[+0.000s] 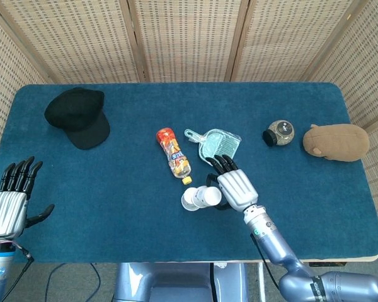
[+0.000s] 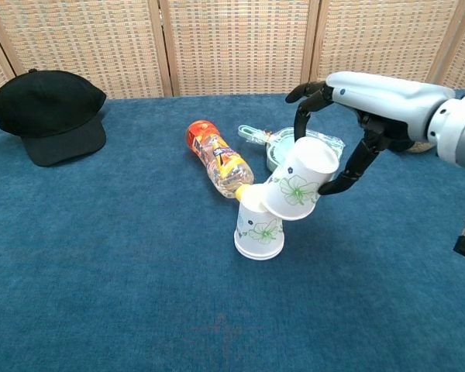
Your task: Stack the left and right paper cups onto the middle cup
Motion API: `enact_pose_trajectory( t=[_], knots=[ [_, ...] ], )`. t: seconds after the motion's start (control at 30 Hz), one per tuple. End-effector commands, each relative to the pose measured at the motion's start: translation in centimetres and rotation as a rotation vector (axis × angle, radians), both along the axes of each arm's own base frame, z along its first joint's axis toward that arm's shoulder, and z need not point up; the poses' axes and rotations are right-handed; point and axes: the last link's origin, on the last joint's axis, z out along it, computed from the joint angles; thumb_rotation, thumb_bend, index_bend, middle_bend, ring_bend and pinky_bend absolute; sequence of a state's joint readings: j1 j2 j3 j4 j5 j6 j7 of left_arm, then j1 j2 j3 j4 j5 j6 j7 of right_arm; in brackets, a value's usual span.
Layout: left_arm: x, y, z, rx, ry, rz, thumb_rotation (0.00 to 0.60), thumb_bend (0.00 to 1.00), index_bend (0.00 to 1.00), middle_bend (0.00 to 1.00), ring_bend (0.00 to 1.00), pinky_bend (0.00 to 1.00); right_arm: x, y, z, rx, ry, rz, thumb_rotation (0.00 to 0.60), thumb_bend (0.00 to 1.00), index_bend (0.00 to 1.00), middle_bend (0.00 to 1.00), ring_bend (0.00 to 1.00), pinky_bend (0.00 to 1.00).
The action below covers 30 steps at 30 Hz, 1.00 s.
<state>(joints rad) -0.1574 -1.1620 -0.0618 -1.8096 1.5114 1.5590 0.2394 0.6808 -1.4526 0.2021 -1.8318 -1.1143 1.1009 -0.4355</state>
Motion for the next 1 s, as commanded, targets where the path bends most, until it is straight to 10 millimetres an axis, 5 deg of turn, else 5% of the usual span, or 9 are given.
enact_pose_trajectory(
  t=[0.03,0.53,0.73,1.0],
  knots=[
    [0.0,0.1,0.0,0.003,-0.003,0.002,0.600,0.23,0.00,0.00,0.00,0.00,0.1,-0.2,-0.2,0.001,0.001,-0.001,0.600,0.21,0.50,0.14,0.00,0.00],
    [-0.2,0.2,0.1,0.003,-0.010,0.008,0.600,0.23,0.00,0.00,0.00,0.00,2.1,-0.3,-2.2,0.041,-0.028,0.018,0.600,0.18,0.49,0.13,0.00,0.00],
    [-0.2,0.2,0.2,0.007,-0.013,0.007,0.600,0.23,0.00,0.00,0.00,0.00,2.3,-0.5,-2.5,0.040,-0.031,0.012,0.600,0.09,0.29,0.01,0.00,0.00],
    [-0.2,0.3,0.0,-0.002,-0.009,0.006,0.600,0.23,0.00,0.00,0.00,0.00,1.6,-0.8,-1.9,0.013,-0.019,-0.003,0.600,0.08,0.25,0.00,0.00,0.00]
  ],
)
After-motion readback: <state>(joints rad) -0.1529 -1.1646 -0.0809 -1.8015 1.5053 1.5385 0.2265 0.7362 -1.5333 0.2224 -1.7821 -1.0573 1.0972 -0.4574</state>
